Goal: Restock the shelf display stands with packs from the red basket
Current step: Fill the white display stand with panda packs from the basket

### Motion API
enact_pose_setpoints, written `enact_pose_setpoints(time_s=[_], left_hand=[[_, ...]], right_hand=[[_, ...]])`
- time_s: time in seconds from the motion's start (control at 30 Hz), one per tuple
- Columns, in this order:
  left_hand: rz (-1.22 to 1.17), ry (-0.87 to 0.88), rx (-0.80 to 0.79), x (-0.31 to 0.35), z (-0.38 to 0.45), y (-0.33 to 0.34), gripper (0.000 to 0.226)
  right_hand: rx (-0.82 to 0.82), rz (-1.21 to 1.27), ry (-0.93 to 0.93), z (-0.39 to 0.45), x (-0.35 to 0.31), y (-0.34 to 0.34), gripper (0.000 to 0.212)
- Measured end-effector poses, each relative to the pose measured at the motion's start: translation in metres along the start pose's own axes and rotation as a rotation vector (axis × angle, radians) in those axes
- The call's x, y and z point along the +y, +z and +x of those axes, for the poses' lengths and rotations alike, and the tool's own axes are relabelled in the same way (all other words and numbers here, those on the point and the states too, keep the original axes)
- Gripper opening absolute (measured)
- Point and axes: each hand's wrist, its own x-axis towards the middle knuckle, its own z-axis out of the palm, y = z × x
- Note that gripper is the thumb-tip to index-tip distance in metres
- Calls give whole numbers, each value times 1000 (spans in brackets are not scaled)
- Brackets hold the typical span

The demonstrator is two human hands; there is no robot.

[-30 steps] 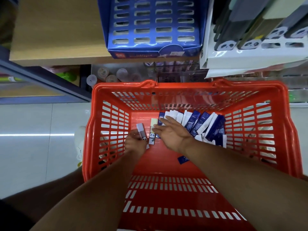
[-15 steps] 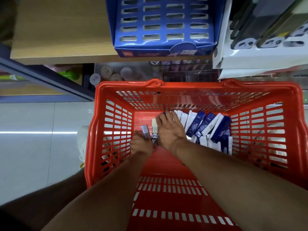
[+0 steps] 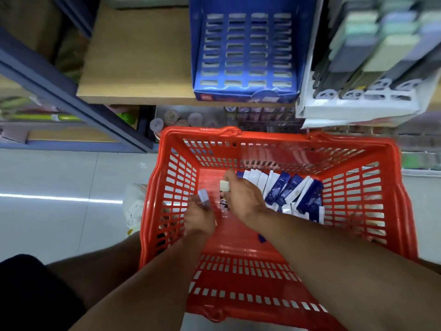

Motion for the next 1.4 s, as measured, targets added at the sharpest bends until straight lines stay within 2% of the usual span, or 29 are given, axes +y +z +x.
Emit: enact_pose_setpoints(time_s=[0.13, 0.33, 0.43, 0.53, 0.6, 0.73, 0.83, 0.9, 1.03, 1.23, 1.4], left_hand=[[10, 234, -48, 22, -22, -30, 14], [437, 544, -262, 97, -57, -94, 14], [612, 660, -294, 143, -88, -130, 16], [710, 781, -285, 184, -122, -159, 22], [681, 877, -272, 203, -143, -172, 25], [387, 1058, -295, 218, -172, -184, 21], [215, 1132, -286, 210, -175, -180, 19], [229, 1151, -238, 208, -171, -175, 19], [145, 1151, -269, 212, -167, -169, 17], [133, 1209, -239, 212, -163, -161, 12], [121, 1191, -219, 214, -157, -157, 11]], right_hand=[[-69, -381, -163, -25, -18, -73, 37], [-165, -616, -406, -113, -52, -192, 31], [-90, -624, -372, -151, -53, -243, 29], [77, -568, -314, -179, -52, -291, 29], [200, -479, -274, -187, -49, -315, 29], [440, -261, -240, -185, -34, -338, 31], [523, -130, -230, -175, -22, -337, 26], [528, -79, -215, -166, -18, -335, 20], [517, -22, -223, -151, -12, -331, 6], [542, -39, -278, -142, -14, -325, 5], [556, -33, -269, -141, -11, -327, 6]])
